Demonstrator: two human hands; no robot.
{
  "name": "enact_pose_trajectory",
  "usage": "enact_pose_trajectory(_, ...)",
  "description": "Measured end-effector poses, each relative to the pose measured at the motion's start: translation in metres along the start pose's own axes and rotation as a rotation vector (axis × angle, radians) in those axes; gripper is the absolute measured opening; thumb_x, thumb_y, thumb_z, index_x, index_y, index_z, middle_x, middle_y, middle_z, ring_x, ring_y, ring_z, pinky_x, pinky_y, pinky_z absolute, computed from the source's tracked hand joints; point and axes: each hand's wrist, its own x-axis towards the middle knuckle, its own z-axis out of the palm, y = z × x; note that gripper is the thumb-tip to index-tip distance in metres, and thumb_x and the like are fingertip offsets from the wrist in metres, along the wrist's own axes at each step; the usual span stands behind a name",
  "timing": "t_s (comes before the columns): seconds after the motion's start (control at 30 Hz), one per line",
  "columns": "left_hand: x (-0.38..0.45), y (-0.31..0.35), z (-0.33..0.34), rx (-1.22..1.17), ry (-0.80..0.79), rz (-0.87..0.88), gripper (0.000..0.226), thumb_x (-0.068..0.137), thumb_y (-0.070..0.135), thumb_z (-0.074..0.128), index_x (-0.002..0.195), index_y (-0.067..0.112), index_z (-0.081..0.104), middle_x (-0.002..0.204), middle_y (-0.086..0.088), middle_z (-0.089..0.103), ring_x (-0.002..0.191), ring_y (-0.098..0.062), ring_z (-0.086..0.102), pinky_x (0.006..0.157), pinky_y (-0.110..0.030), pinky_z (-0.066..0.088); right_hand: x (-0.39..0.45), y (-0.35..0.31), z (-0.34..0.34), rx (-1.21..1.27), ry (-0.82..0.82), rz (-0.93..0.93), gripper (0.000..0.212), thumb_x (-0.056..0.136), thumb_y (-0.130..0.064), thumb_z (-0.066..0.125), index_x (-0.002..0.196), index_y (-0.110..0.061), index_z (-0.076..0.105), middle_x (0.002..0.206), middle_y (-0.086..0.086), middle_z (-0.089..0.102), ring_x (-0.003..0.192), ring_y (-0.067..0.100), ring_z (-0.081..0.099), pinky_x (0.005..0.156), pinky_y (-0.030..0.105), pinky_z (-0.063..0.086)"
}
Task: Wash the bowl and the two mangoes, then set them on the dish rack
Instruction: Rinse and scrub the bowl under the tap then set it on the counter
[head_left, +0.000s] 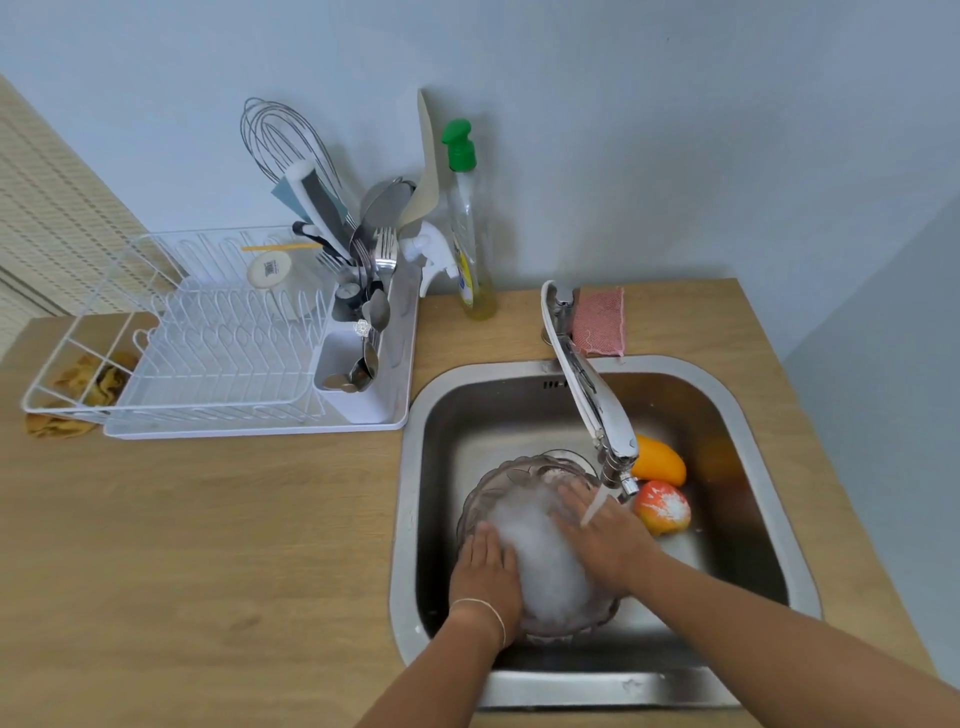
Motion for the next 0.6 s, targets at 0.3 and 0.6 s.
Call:
enact_pose_trajectory(0.3, 0.019, -0.017, -0.009, 0.06, 0.108, -0.016, 0.104, 0.083, 0.039, 0.061, 0.154, 0.006, -0.009, 0.157, -0.025, -0.025, 0.145, -0.044, -0.023, 0.118, -0.055, -0.008, -0.023, -0.027, 0.011, 0.147, -0.015, -0.071, 0.074, 0.079, -0.053, 0.061, 0.144, -0.023, 0.04, 0.149, 0.025, 0.035, 0.14, 0.044, 0.032, 0.119, 0.052, 0.022)
enact_pose_trajectory(0.6, 0.008, -0.011, 0.002, -0.081, -0.036, 0.216, 0.079, 0.087, 0.03, 0.061, 0.151, 0.007, 0.02, 0.158, -0.033, 0.001, 0.147, -0.047, 0.003, 0.121, -0.048, 0.006, -0.019, -0.021, 0.026, 0.109, -0.166, -0.079, 0.077, 0.061, -0.047, 0.073, 0.13, -0.015, 0.06, 0.141, 0.028, 0.053, 0.131, 0.047, 0.052, 0.107, 0.054, 0.044)
